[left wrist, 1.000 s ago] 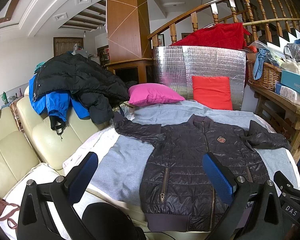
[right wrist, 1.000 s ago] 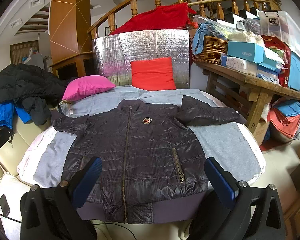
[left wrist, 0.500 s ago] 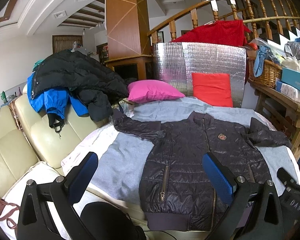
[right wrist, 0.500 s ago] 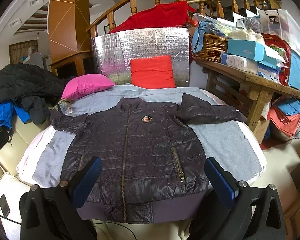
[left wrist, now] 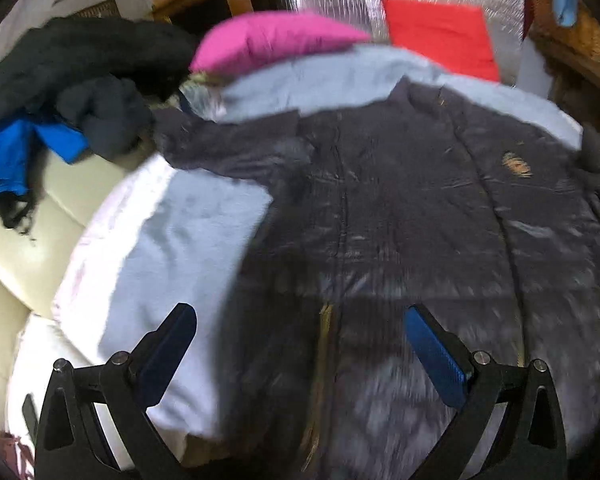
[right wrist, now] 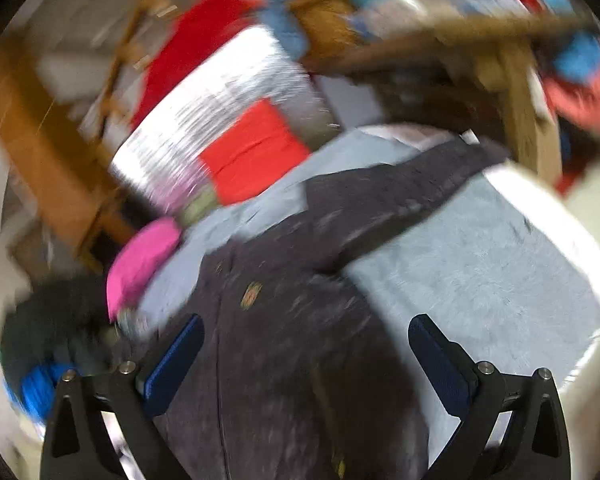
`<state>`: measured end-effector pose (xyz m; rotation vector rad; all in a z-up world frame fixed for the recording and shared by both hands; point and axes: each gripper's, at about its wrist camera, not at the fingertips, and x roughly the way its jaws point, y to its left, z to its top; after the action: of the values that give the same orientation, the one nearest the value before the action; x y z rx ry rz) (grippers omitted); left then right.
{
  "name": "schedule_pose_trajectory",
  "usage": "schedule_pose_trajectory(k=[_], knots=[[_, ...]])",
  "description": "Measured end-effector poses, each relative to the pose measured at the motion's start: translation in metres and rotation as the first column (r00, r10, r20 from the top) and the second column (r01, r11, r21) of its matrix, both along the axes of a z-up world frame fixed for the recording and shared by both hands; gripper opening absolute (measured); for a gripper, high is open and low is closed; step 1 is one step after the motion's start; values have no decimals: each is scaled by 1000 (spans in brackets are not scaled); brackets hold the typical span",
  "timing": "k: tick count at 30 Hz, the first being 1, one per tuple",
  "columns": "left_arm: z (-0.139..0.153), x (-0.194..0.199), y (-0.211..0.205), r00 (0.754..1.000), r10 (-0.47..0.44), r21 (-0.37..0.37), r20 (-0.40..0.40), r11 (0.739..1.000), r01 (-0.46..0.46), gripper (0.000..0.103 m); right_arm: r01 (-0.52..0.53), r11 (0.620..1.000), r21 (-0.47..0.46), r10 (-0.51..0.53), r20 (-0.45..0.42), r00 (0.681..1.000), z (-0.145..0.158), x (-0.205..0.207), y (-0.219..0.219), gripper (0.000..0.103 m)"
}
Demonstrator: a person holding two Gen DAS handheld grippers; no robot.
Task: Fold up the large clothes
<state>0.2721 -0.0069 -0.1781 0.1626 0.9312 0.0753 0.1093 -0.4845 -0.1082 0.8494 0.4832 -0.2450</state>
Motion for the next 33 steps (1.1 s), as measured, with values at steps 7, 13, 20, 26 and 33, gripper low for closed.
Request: schedule_pose_trajectory(k=[7,13,20,26,33], knots=[[-47,87,-40,995,-9,-31,-102,999,6,103,141,907,396,-188,83,979,-74,51,-119,103],[-65,105,-55,996,-8,-46,-91,999,4,103,218,841,496,-264,23,964,-116,107,-177,100],[-72,100,-47,998,-25,-121,-58,992,18,103,265,866,425,-272,-45,961,-126,148,-204,32],[-54,106,-41,993,-63,-117,-101,992,51,103,208,964,166,-231,132,964,-42,146,-164,26],[10,91,10,967,143,-62,212,989,-133,103,-69,995,-79,88,273,958,45,179,-23,26]])
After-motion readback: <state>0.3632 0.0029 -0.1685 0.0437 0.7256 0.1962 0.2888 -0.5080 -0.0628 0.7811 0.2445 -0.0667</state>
